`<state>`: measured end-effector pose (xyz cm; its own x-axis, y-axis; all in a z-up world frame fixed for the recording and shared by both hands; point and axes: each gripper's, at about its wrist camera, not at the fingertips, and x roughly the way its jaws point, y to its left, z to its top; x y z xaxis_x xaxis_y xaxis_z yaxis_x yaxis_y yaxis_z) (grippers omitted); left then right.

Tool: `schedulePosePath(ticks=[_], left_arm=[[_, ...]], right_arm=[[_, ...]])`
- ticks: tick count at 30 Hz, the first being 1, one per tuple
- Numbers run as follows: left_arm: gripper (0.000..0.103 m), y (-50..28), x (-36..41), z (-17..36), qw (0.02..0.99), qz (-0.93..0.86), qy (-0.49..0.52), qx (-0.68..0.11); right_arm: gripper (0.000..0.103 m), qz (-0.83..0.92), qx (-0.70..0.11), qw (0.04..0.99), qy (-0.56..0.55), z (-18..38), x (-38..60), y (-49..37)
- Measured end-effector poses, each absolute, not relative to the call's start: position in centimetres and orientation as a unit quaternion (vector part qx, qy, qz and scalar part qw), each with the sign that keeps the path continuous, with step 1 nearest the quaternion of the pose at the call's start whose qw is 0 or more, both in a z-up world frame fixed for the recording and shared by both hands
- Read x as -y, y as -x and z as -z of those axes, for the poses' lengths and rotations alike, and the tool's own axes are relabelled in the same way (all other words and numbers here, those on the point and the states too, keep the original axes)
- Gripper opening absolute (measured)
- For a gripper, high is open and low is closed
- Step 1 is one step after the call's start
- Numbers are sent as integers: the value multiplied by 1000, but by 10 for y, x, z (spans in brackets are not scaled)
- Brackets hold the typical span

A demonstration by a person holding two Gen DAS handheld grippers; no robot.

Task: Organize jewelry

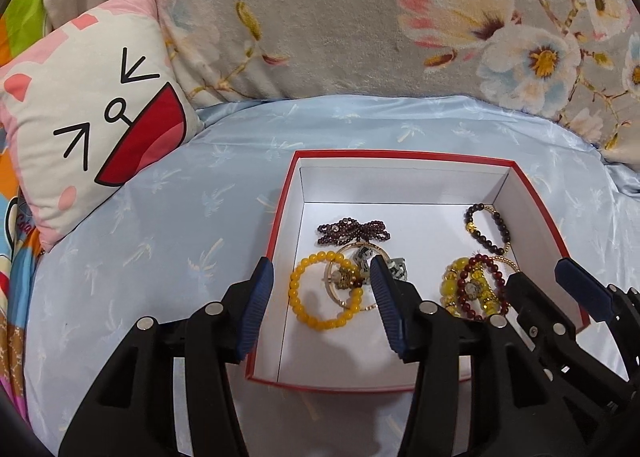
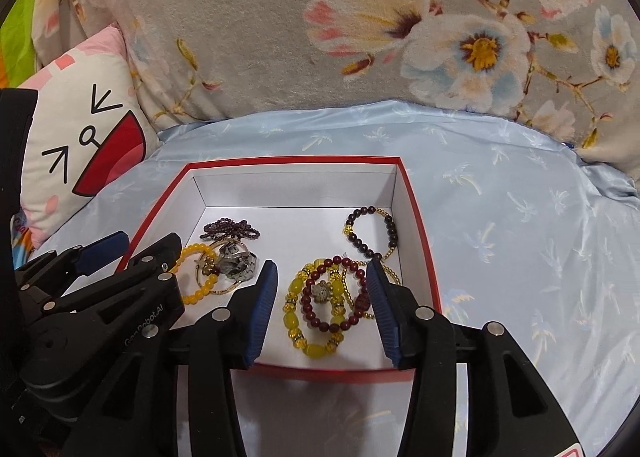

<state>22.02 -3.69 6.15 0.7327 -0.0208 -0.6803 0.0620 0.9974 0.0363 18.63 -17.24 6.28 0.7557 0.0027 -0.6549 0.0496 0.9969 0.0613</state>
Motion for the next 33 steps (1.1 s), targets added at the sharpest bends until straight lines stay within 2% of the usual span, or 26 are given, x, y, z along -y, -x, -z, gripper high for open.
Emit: schedulePosePath(ticks=[4,14,20,33], left_arm=[[50,-207,35,-64,931,23,-28,-364],[78,-174,26,-62,935,6,-25,-353],[89,-161,22,-58,936,-5,-29,-351],[90,-142,18,-38,938,-10,-25,-345]], right_arm=[[51,17,-346,937,-39,-65,173,-172],[66,41,-335,940,-41,-66,178,-136],[71,50,-336,940,-43,-63,180,-123],[77,68,-328,942,-29,-47,178,-101]])
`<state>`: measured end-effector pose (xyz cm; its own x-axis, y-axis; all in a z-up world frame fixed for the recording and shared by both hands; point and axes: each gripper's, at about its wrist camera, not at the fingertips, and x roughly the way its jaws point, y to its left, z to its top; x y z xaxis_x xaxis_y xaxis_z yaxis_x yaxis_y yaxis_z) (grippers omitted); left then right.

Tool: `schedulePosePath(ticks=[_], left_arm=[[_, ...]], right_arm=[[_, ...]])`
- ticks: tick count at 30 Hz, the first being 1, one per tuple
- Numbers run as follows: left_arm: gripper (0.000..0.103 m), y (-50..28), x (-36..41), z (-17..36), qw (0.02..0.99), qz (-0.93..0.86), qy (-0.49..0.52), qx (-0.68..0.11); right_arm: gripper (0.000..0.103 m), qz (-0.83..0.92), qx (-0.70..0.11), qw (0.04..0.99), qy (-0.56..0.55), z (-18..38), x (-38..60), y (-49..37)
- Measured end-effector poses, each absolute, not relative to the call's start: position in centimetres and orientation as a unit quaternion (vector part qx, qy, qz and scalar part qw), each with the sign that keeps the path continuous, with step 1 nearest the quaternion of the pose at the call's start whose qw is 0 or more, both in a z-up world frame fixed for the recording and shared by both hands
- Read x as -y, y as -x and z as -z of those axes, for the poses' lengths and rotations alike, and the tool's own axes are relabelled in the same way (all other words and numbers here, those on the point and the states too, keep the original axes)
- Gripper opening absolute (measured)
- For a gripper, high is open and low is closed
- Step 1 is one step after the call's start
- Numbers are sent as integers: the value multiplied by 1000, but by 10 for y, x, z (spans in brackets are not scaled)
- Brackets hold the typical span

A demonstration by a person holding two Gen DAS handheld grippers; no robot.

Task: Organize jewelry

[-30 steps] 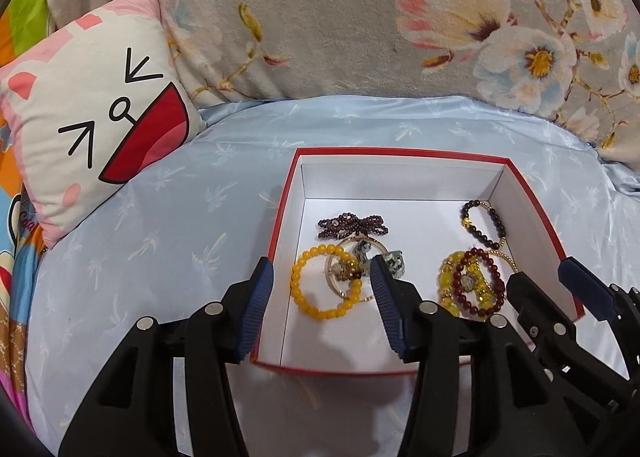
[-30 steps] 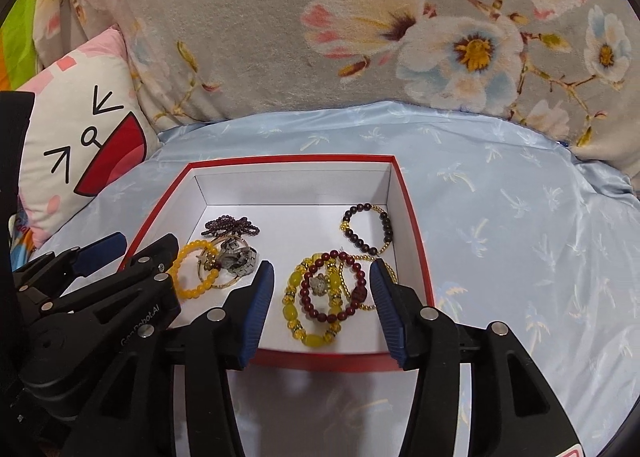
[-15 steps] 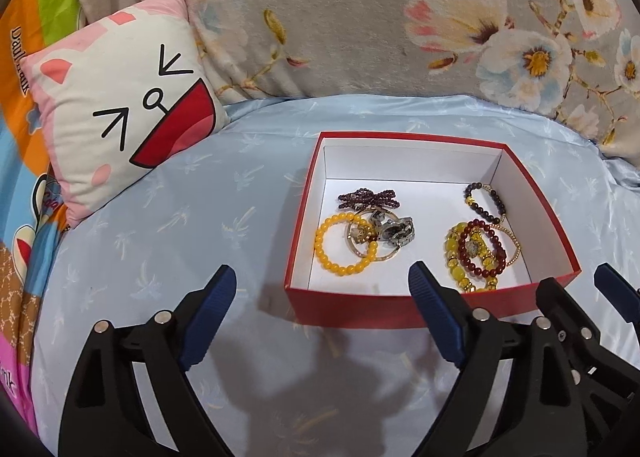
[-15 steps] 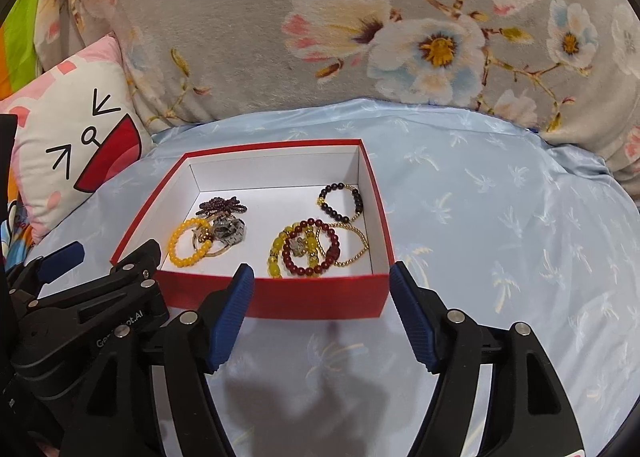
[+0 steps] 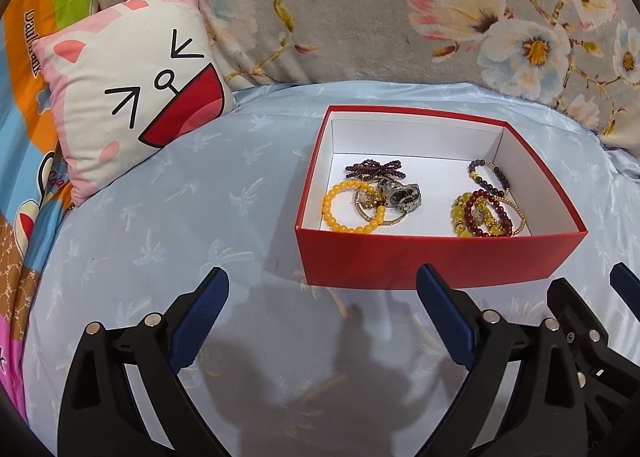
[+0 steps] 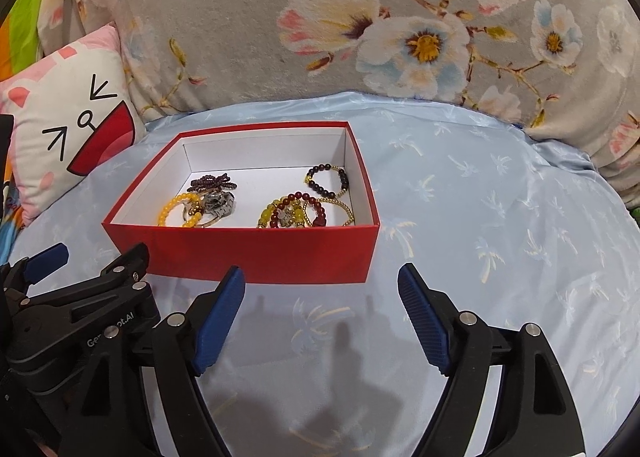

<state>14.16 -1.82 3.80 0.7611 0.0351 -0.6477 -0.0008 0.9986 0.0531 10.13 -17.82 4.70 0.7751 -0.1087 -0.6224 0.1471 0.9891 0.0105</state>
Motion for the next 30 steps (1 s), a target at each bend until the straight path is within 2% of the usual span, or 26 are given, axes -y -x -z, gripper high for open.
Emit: schedulePosePath(ticks=[16,30], left_arm=[[90,-139,17,-20,940,-16,-14,-339],[91,-138,28,-19,941,-31,-47,-335]], right_arm=[[78,69,-333,940,-31,-27,179,-99],[78,84,-344,934,-45,-23,185,-103]])
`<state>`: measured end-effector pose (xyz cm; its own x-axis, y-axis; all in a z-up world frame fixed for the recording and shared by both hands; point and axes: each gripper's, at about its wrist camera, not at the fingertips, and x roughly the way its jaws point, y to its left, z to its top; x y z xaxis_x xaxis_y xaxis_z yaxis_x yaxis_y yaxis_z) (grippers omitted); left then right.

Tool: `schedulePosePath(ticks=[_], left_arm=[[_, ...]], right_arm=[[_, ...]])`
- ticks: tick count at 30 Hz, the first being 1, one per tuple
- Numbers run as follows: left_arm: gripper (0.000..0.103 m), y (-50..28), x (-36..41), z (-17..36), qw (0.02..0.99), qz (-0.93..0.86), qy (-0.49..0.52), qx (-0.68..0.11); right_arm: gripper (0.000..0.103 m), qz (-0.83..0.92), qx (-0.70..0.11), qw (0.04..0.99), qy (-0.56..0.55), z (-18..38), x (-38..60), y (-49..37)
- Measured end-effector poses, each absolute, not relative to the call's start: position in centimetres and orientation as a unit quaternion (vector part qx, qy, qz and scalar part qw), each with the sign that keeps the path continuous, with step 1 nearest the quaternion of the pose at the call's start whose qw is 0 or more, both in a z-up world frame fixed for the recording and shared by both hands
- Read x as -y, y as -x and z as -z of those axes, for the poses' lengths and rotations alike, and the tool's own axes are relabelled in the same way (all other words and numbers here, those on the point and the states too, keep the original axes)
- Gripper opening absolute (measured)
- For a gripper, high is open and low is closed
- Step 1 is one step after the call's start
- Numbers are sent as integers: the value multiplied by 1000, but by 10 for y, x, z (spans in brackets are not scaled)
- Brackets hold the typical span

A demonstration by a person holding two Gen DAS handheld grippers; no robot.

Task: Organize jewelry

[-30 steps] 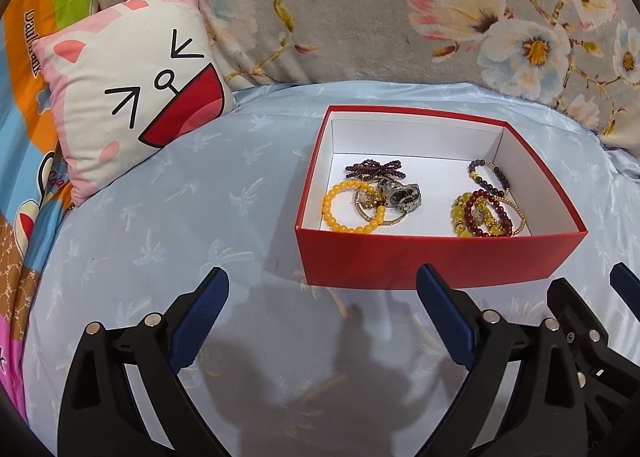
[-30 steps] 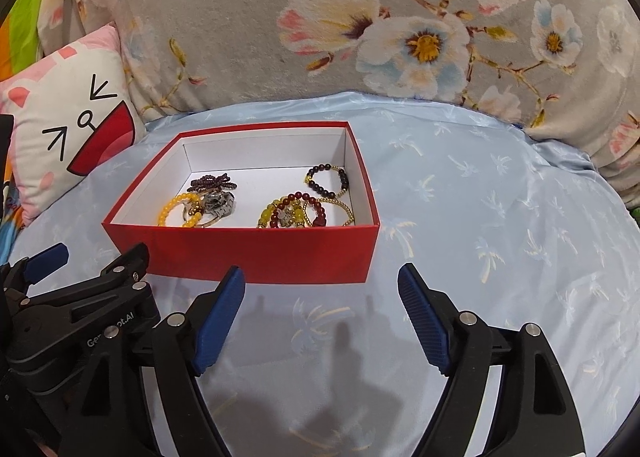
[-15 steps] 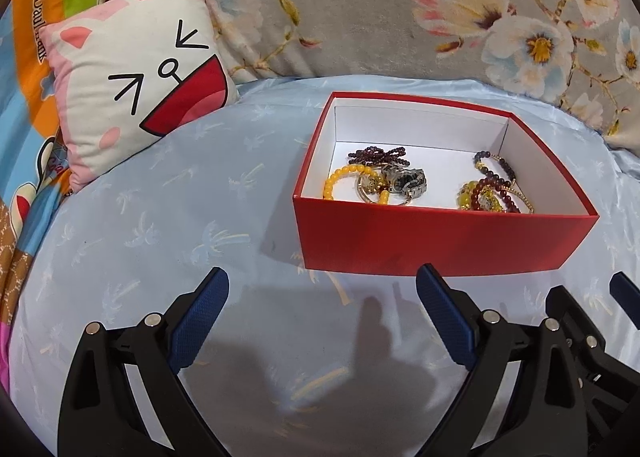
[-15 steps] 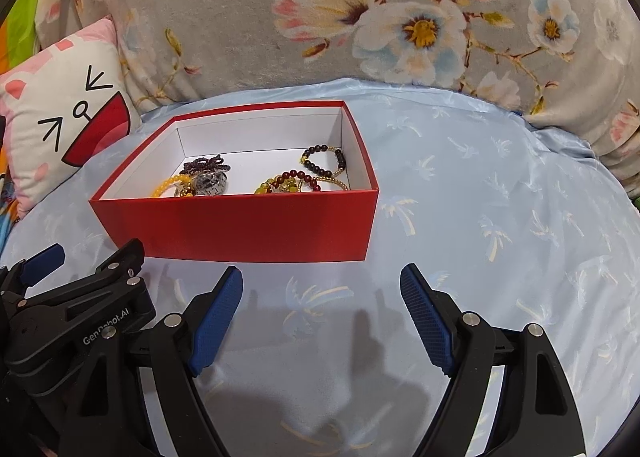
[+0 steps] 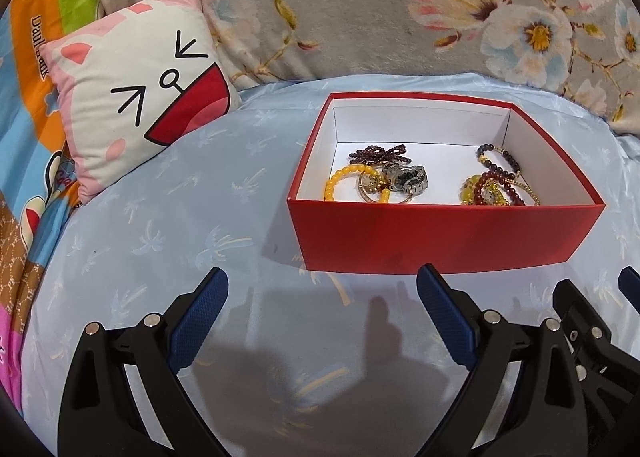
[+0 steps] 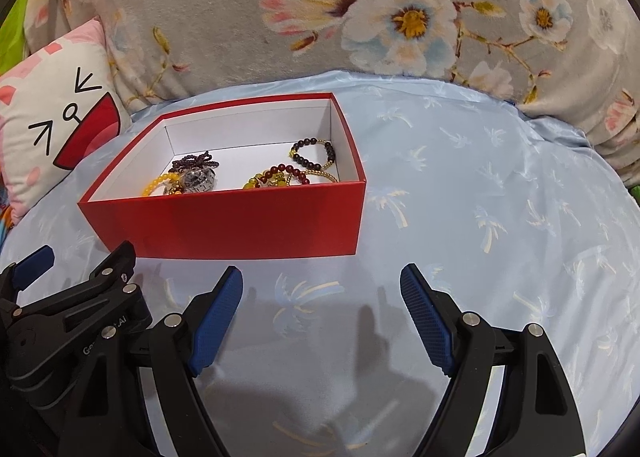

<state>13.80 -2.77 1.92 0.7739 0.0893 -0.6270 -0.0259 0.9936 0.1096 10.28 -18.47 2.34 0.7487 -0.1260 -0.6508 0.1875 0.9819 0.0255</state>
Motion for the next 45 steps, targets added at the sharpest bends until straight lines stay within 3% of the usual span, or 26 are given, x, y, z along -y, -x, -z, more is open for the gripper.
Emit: schedulePosePath(ticks=[45], left_arm=[[90,-133,27,-24,945,-34,-47,-322]], right_arm=[[78,100,-327,939,-30,-27,180,-96]])
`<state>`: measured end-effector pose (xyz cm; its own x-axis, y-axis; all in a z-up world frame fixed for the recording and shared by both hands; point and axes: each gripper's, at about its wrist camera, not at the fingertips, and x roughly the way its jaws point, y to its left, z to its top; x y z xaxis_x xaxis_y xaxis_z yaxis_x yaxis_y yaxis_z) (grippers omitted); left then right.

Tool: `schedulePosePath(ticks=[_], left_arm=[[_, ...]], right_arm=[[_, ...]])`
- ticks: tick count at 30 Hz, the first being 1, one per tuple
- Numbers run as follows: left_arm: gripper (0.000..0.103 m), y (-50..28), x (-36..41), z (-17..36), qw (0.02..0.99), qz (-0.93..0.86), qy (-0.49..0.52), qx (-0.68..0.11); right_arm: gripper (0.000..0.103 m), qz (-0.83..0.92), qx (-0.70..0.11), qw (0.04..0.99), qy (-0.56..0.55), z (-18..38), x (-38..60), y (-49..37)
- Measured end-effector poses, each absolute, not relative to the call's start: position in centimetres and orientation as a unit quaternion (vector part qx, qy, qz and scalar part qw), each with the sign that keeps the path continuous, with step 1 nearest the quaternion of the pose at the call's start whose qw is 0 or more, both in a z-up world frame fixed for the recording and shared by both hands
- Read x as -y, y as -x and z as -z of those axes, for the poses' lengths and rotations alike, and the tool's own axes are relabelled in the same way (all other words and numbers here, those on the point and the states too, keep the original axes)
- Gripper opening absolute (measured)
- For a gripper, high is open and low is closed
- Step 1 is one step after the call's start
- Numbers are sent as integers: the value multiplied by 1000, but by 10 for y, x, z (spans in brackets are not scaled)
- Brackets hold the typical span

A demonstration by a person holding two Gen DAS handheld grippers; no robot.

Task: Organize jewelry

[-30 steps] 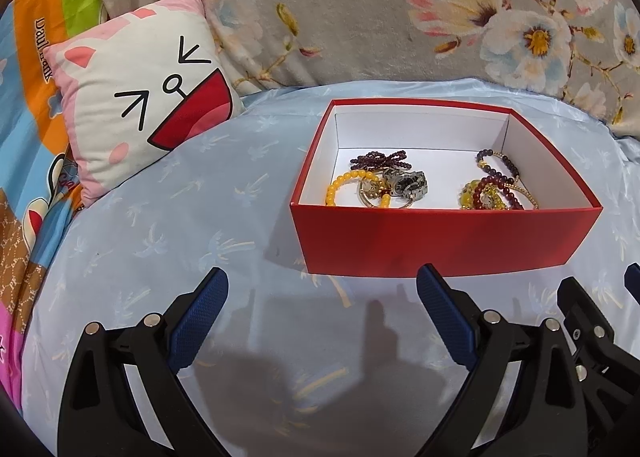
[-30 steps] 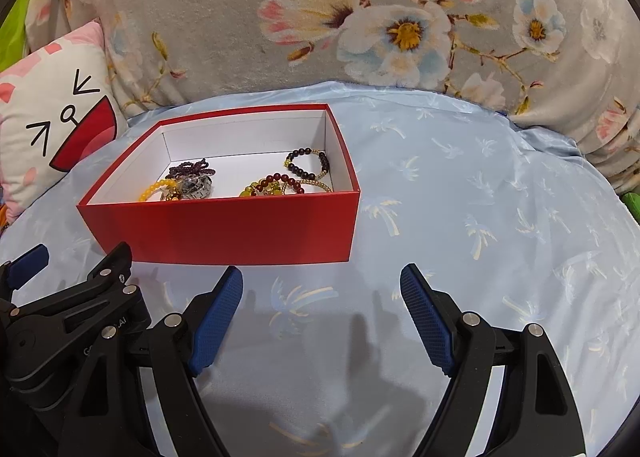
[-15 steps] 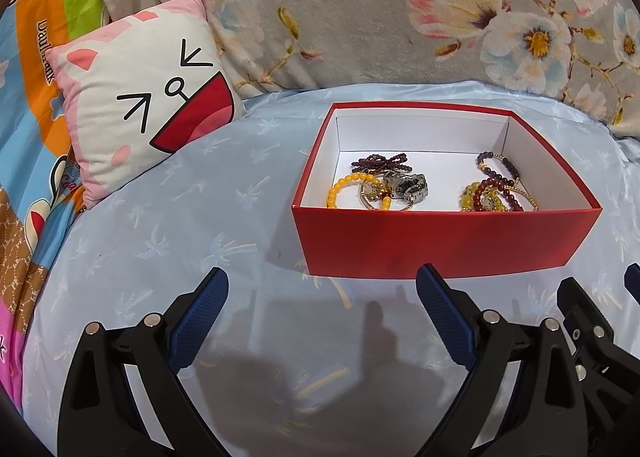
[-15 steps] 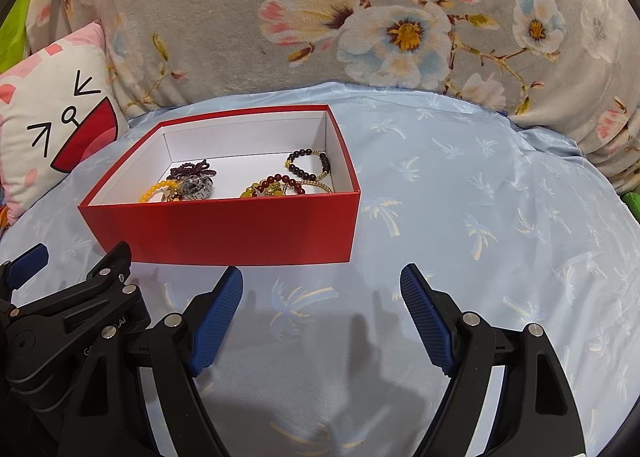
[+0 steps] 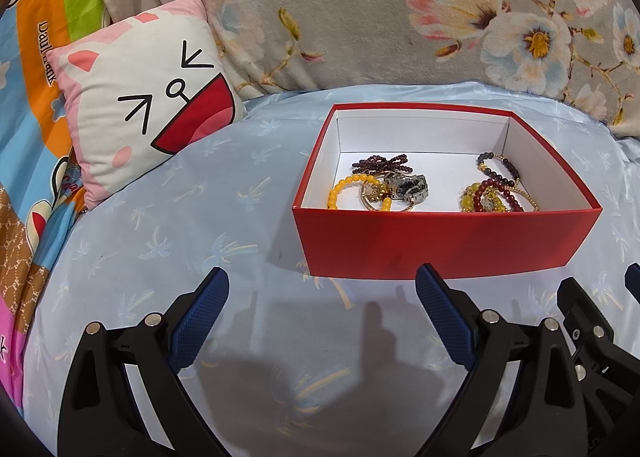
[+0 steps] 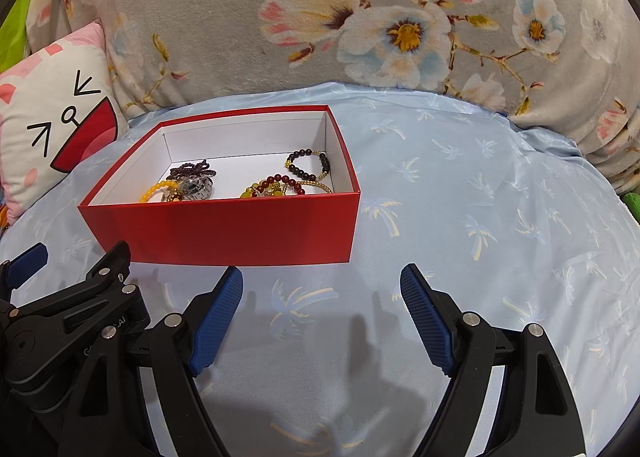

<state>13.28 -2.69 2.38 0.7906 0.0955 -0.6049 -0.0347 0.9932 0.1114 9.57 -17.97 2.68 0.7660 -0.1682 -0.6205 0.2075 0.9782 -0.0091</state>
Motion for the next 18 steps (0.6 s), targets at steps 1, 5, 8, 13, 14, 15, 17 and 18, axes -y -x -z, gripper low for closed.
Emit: schedulePosePath(ticks=[1,5,8,13,14,15,17,18], left_arm=[[90,-133,27,-24,945,-35,-47,-321],[90,-134,26,-26,945,-36,-48,-320],[90,-133,25,-26,946,-37,-49,-319],[90,-133,24,-26,946,-36,-49,-320],[90,-132,25,-26,946,-36,-49,-319],[90,-133,25,-26,946,-36,-48,-320],[90,-133,24,-27,946,-35,-48,-320],[90,-132,25,-26,946,-35,-48,-320]], right_arm=[[78,100,-327,939,-30,-27,180,-96],[78,100,-327,939,-30,-27,179,-96],[78,100,-327,939,-30,-27,179,-96],[78,100,-327,939,-30,-27,179,-96],[78,100,-327,939,-30,-27,180,-95],[78,100,-327,939,-30,-27,180,-95],[78,100,-327,939,-30,-27,180,-95],[78,100,-327,939,-30,-27,180,-96]])
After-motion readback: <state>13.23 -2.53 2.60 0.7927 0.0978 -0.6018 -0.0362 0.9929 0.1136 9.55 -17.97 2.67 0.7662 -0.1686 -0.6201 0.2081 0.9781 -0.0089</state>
